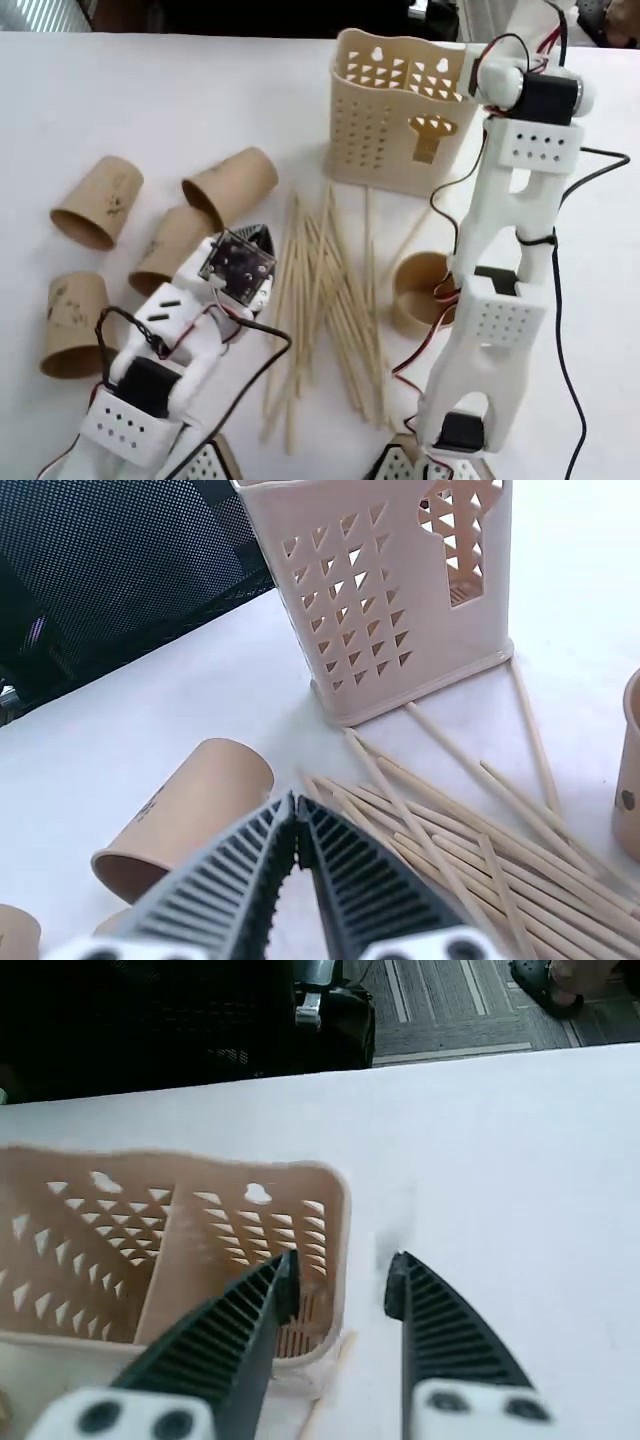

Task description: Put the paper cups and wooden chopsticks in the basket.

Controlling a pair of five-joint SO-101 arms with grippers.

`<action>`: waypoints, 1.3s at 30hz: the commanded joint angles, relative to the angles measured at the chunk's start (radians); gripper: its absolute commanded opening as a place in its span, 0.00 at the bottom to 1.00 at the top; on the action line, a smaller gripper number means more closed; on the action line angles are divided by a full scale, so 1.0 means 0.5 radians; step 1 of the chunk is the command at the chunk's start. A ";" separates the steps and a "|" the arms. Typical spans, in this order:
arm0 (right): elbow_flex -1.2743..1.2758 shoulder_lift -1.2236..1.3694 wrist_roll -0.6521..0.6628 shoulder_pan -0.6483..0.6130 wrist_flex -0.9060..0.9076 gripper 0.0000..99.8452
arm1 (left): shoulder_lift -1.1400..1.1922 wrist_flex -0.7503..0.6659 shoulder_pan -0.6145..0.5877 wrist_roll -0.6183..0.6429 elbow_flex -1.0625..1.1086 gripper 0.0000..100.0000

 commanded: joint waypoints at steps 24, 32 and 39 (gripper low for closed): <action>2.084 -1.505 0.334 -0.109 0.158 0.15 | -0.032 -0.052 -0.060 0.018 -0.018 0.02; 2.789 -1.843 0.666 -0.100 0.158 0.15 | -0.032 -0.052 -0.106 0.025 -0.018 0.02; 3.201 -1.788 0.740 -0.072 -0.020 0.15 | -0.032 -0.052 -0.106 0.025 -0.015 0.02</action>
